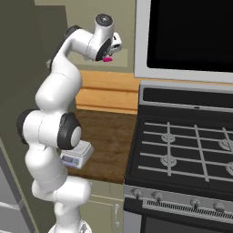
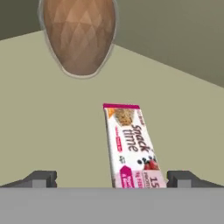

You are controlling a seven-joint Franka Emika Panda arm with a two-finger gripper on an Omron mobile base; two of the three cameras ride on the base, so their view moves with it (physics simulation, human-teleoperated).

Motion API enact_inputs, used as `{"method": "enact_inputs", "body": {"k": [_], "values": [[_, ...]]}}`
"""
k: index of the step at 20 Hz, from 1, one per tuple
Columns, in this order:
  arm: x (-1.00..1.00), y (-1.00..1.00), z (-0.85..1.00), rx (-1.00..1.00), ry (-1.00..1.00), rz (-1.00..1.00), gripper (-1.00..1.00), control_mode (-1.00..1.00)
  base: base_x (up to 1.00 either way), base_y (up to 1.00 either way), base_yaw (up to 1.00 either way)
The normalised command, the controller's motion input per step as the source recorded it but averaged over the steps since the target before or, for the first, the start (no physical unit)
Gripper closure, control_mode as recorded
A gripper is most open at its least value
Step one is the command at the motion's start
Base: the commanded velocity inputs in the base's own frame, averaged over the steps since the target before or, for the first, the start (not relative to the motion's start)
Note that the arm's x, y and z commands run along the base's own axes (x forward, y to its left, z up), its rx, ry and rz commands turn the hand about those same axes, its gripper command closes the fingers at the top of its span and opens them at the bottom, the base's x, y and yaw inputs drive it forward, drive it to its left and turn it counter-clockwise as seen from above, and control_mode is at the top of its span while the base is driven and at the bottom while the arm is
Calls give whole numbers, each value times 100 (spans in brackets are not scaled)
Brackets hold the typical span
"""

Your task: Pick the bar and place it on the digital scale for weighing, and close the cabinet.

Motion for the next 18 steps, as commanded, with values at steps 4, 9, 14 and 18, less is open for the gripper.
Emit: {"method": "enact_inputs", "body": {"k": [4, 9, 14, 18], "values": [[19, -1, -4, 0, 0, 1, -100, -100, 0, 0, 0], [16, -1, -9, 0, 0, 2, -100, -100, 0, 0, 0], [17, 0, -23, 0, 0, 2, -100, -100, 0, 0, 0], [4, 0, -28, 0, 1, 2, -100, -100, 0, 0, 0]]}}
